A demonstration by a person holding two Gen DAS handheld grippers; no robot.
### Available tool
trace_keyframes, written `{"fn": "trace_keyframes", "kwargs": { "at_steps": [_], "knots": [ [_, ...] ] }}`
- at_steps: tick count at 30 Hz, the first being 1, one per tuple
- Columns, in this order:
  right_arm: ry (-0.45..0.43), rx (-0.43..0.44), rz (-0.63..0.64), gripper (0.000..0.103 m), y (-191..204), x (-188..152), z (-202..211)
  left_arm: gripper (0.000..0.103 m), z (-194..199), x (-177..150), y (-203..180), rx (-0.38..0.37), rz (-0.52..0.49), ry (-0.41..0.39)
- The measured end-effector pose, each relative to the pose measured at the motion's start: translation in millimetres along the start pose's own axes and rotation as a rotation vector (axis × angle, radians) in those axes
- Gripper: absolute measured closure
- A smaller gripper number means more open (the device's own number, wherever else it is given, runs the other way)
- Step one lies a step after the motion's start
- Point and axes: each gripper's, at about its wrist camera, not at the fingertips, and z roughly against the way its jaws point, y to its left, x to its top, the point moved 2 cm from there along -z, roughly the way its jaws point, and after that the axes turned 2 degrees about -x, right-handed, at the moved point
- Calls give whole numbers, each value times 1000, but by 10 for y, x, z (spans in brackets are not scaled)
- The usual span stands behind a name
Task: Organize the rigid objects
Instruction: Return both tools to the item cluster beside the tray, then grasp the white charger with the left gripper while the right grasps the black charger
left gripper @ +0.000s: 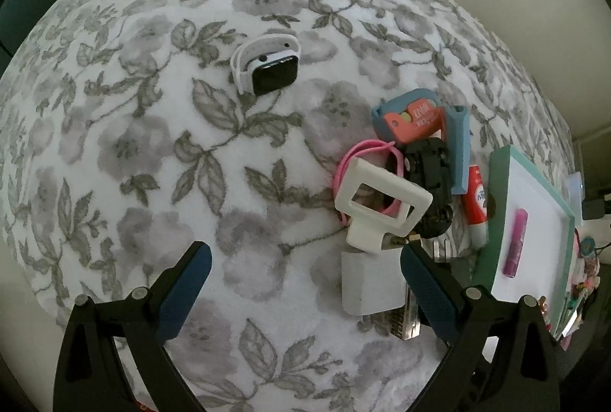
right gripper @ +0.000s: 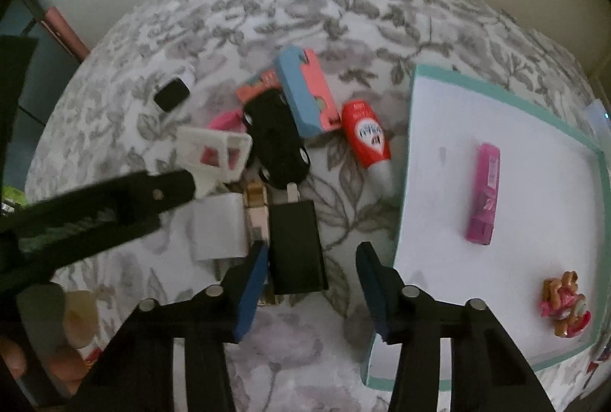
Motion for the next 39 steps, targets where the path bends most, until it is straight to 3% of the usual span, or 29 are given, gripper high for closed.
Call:
{"fn": "trace_keyframes", "kwargs": {
  "at_steps": [9, 16, 29, 39],
  "knots": [
    [63, 29, -25, 65, -72, -73, -195, 4, -144, -44, -188, 9, -65, 40],
    [80, 30, -23, 65, -131, -136, -156, 4, -319, -89, -282, 40, -108, 75],
    [97, 43, -38, 65, -196, -136, -119, 4, -257, -63, -148, 134, -177, 35],
    [98, 33, -32, 66, -123, -130, -182, 4, -564, -102, -190, 148, -187, 113]
  ]
}}
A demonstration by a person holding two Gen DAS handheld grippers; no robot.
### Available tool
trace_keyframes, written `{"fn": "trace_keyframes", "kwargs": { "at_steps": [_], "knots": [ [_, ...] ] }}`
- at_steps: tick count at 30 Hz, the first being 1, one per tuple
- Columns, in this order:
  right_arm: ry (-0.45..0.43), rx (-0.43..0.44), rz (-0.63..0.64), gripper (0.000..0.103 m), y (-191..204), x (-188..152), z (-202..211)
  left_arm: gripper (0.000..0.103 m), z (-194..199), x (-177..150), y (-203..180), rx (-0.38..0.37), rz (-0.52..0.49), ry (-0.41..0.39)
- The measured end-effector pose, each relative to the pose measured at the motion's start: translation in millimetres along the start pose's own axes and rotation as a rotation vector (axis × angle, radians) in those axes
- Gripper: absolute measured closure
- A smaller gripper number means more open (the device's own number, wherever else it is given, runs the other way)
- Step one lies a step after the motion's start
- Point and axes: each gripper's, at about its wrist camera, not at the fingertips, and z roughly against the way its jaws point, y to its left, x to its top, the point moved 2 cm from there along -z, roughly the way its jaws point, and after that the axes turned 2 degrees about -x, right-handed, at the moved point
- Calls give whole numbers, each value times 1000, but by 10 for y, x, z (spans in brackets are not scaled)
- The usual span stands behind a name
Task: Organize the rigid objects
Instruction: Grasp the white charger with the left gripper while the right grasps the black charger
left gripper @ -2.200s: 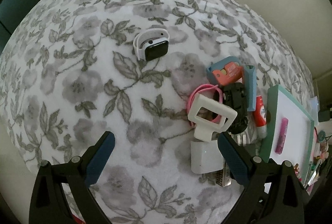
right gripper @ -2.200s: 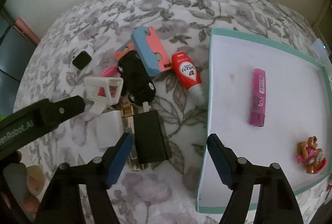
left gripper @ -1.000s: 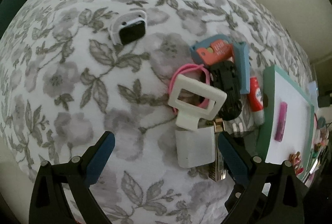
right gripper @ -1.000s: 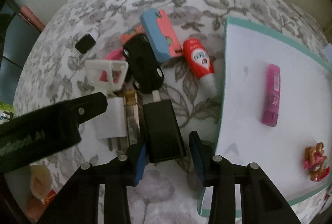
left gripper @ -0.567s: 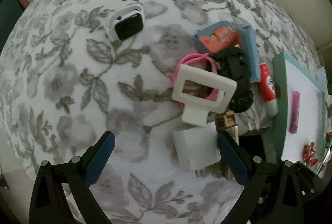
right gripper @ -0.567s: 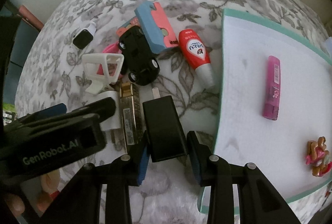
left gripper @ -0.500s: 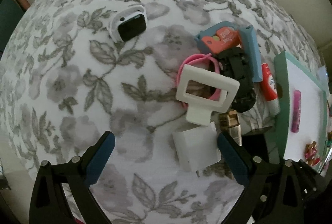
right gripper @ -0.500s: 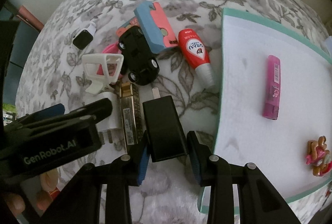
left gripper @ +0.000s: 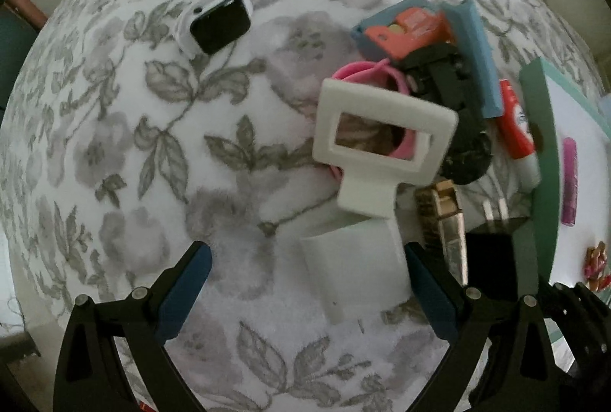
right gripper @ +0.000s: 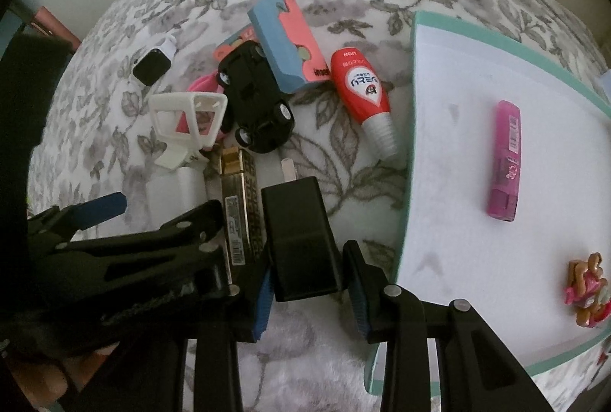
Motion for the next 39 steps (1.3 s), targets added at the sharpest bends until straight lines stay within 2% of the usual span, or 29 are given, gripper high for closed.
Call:
{"fn": "trace_keyframes", "kwargs": {
  "at_steps": [4, 9, 17, 20, 25, 29, 36, 39],
  "knots": [
    [-6, -23, 20, 67, 44, -8, -16, 4, -51, 6, 12, 0, 0, -5],
    [-14, -44, 42, 67, 101, -25, -40, 13, 9, -58, -70, -5, -11, -16],
    [-29, -59, 72, 67, 142, -34, -64, 44, 153, -116, -262, -21, -76, -44],
    [-33, -59, 75, 67, 169, -44, -67, 52, 195, -120, -333, -19, -88, -53],
    [-31, -46, 65, 69, 159, -48, -47, 56, 229, -121, -328, -38, -68, -56],
    [-29, -17, 37, 71, 82, -20, 1, 56, 368, -114, -242, -93, -39, -75],
    [-86, 18, 7, 71, 21, 37, 285, 56, 800, -79, -235, -134, -16, -188],
    [-136, 6, -9, 71, -43, 61, 468, 56, 980, -68, -177, -153, 3, -247]
  ]
}}
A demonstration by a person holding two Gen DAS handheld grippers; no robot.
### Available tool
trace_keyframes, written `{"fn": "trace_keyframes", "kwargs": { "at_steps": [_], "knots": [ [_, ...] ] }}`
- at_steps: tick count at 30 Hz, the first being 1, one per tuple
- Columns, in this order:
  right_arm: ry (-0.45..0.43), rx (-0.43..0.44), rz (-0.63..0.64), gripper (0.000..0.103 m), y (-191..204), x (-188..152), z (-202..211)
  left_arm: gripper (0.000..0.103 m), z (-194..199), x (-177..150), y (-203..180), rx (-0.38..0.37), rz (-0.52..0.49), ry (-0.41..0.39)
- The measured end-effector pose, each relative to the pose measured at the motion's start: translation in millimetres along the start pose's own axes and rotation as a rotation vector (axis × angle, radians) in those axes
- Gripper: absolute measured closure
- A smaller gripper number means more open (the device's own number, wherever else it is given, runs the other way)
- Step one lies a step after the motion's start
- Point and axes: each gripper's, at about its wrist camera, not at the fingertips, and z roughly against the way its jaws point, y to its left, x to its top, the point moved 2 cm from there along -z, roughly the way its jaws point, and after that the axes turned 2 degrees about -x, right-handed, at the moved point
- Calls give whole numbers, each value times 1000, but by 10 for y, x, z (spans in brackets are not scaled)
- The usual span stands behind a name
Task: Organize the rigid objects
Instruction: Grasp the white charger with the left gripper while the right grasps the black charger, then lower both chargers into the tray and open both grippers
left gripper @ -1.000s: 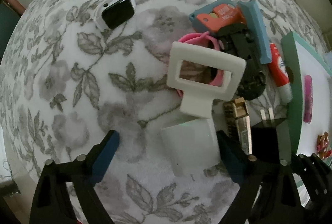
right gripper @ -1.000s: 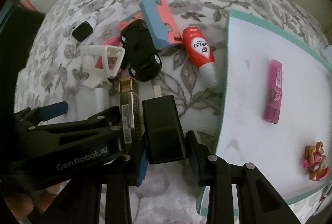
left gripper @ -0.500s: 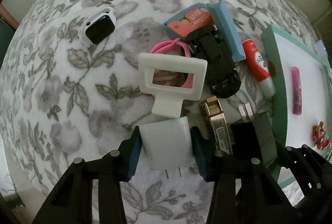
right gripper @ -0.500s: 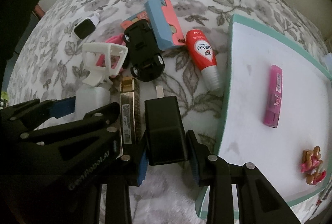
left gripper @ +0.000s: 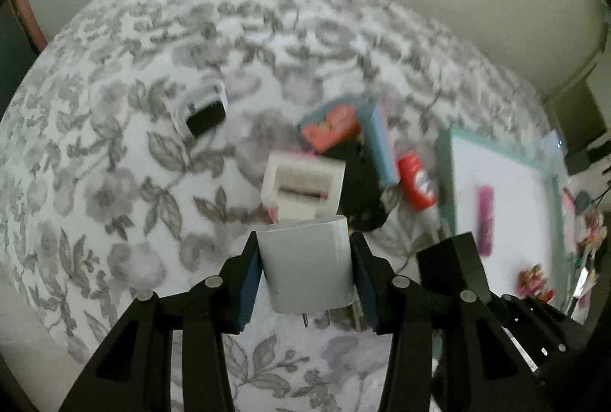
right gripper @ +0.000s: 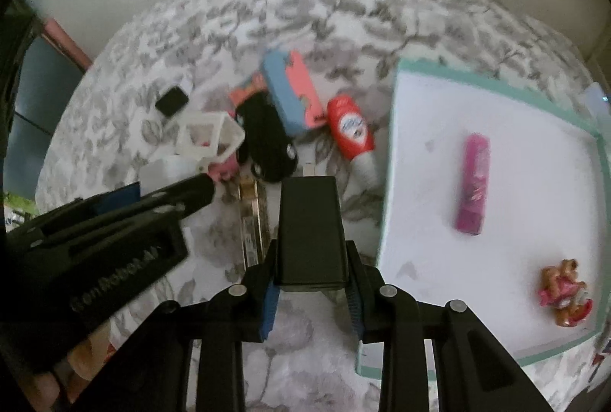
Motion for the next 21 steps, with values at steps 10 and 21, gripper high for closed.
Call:
{"fn": "trace_keyframes", "kwargs": {
  "at_steps": [10, 21],
  "knots": [
    [-99, -127, -128, 71, -510, 98, 419, 56, 317, 146, -356, -95, -34, -124],
    [-99, -304, -342, 71, -1468, 11, 521, 56, 0, 37, -1282, -127, -253, -14]
  ]
}}
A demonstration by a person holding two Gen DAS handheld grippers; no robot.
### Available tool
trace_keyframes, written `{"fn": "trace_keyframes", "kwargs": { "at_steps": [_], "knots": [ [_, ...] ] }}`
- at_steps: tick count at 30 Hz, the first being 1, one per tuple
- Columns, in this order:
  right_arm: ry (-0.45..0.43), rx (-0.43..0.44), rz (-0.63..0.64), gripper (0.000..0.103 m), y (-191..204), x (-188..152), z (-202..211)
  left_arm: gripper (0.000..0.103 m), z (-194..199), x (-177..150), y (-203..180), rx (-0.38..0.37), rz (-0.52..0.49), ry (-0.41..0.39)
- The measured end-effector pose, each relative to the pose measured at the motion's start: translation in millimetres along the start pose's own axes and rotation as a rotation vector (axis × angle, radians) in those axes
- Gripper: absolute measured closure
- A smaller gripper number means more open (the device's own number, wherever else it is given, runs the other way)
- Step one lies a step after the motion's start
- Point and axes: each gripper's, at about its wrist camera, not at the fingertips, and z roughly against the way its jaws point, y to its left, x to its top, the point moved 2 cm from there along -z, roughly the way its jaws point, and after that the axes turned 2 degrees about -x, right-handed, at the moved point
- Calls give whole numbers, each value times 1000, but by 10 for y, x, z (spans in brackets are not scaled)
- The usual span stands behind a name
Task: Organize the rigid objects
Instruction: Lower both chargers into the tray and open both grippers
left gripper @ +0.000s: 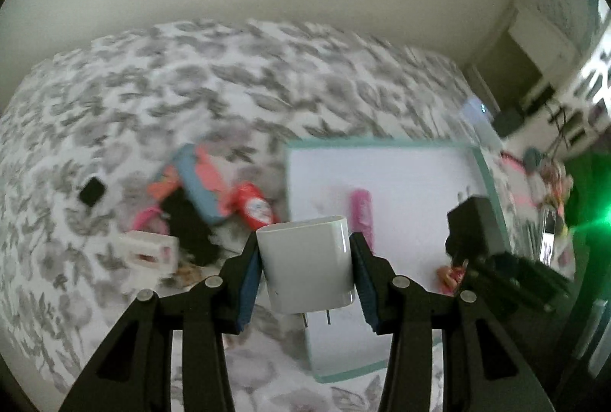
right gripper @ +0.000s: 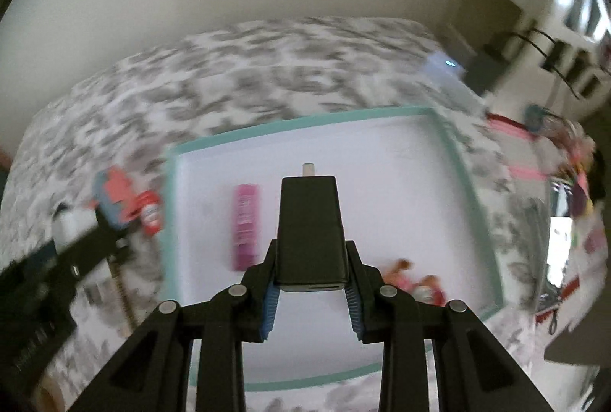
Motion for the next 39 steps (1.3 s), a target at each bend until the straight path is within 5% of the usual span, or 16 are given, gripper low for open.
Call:
{"fn": "trace_keyframes", "kwargs": {
  "at_steps": [7, 16, 39],
  "knots": [
    [10, -74, -112, 71, -388, 53, -128, 56, -317, 6, -450, -12, -67, 61],
    [36, -119, -154, 71, -531, 33, -303, 56, -680, -192, -482, -34, -56, 107],
    [71, -146, -85, 69, -407, -30, -406, 55, -652, -203, -484, -10, -80, 80]
  ]
}}
